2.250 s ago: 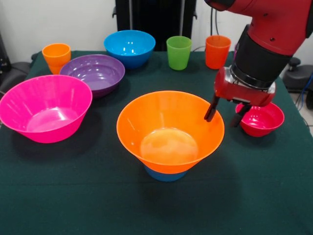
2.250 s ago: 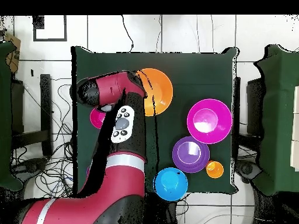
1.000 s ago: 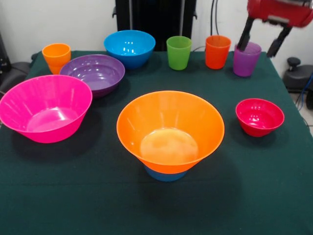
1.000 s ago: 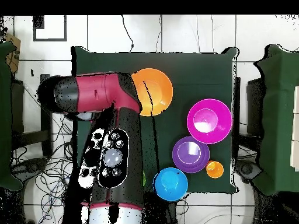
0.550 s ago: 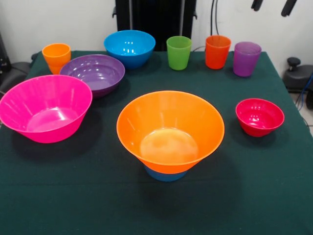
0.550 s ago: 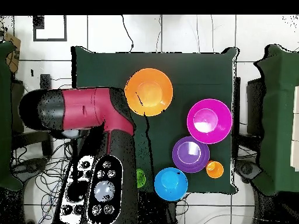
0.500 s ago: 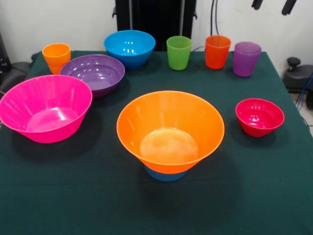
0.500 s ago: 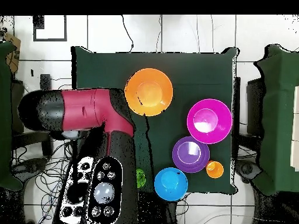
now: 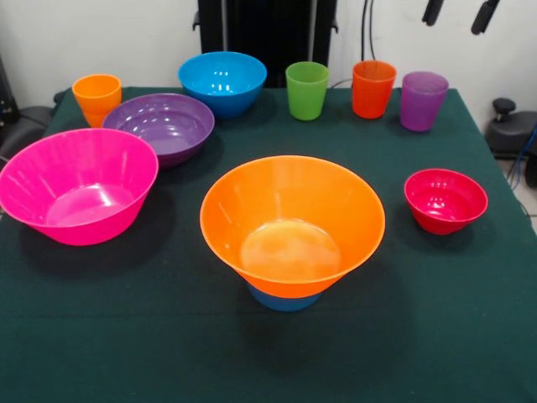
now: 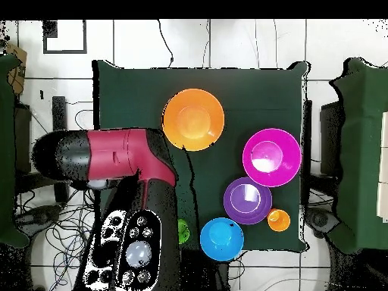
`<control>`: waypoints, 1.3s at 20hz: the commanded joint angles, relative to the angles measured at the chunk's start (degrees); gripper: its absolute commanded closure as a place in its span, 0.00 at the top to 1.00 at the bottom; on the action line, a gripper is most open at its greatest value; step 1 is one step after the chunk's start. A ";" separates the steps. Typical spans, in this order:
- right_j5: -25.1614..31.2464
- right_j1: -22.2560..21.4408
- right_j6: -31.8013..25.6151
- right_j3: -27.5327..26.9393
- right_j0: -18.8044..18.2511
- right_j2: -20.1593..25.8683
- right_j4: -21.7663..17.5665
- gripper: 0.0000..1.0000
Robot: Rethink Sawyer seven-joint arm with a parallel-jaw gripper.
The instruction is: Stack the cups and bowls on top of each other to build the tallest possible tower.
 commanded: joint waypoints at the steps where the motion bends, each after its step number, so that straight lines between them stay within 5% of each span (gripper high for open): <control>1: -7.65 4.69 4.25 7.73 0.60 4.15 -2.23 1.00; 9: -12.32 6.93 2.55 9.44 -0.98 5.86 -1.43 1.00; 26: -10.78 5.00 1.17 12.17 -2.46 7.89 0.30 1.00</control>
